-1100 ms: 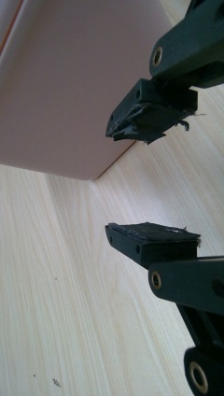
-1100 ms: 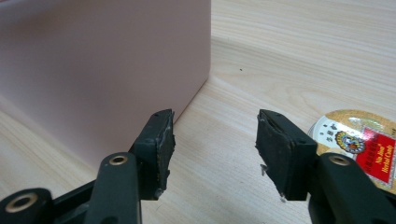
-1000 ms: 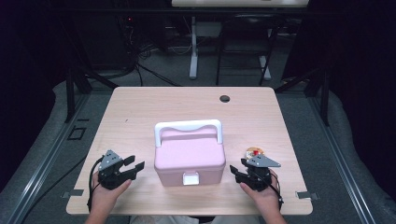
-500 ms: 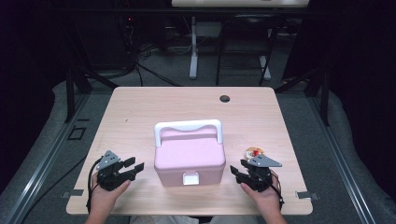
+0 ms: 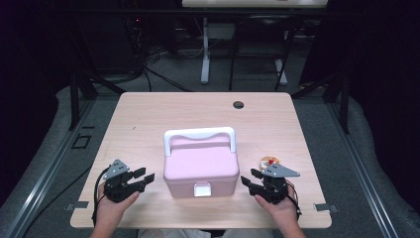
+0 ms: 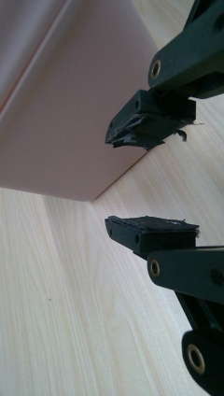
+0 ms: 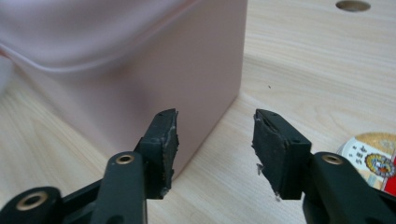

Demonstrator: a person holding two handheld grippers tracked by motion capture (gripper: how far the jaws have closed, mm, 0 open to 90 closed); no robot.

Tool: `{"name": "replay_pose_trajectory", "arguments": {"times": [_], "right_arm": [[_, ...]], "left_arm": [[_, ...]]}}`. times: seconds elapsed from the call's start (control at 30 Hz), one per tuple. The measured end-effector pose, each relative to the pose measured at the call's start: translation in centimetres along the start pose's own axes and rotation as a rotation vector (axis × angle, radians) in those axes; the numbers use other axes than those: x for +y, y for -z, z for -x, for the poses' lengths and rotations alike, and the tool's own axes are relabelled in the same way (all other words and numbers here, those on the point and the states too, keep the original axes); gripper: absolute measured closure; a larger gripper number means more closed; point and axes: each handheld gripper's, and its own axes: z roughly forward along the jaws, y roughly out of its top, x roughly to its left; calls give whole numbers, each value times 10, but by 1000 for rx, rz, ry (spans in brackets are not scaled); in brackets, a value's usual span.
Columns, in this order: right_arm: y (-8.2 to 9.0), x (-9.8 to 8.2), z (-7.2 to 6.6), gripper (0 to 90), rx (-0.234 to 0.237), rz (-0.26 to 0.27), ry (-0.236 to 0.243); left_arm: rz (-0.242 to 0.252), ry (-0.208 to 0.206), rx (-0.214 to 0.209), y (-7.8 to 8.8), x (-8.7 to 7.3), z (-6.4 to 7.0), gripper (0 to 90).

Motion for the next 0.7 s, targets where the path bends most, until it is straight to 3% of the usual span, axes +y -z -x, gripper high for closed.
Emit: {"name": "replay_pose_trajectory", "arguments": {"times": [0.2,0.33,0.7], "right_arm": [[7,13,1,505,-2,-5,-12],[17,28,6,524,12,16,-44],[27,55,12,491,54,20,-36]], "left_arm": [[-9,-4,-11,6,12,4,524],[-6,26,-31,12,24,3,522],[-9,19,-27,24,47,0,512]]}}
